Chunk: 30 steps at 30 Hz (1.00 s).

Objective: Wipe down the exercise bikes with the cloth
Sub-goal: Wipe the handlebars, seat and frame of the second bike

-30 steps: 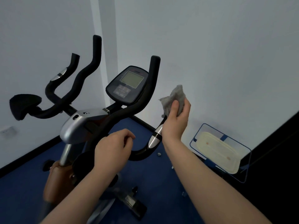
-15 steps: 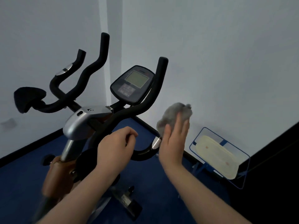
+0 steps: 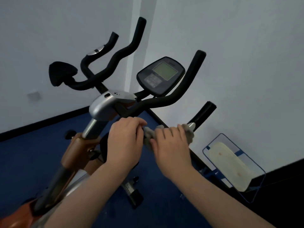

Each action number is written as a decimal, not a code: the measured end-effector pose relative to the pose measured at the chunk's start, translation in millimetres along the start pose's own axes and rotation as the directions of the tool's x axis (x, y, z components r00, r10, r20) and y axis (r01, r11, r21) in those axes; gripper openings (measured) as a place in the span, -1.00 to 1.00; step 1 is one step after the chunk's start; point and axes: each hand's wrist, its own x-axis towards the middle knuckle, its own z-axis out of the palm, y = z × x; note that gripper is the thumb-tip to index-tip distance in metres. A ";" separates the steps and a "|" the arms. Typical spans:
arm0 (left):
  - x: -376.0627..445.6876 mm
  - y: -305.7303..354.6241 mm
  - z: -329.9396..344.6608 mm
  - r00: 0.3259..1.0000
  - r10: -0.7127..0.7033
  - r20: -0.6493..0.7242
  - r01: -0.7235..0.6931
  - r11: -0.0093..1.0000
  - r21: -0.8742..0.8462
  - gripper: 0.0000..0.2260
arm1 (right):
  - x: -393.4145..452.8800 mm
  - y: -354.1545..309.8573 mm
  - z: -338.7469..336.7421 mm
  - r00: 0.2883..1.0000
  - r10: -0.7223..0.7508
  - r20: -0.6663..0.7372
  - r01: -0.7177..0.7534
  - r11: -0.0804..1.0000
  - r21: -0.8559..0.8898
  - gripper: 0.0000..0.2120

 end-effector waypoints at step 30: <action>-15.0 -11.1 -6.2 0.970 -0.130 -0.207 0.152 0.984 0.093 -0.85 | 7.3 24.4 -4.1 0.921 -0.381 0.077 0.378 0.925 0.049 -0.50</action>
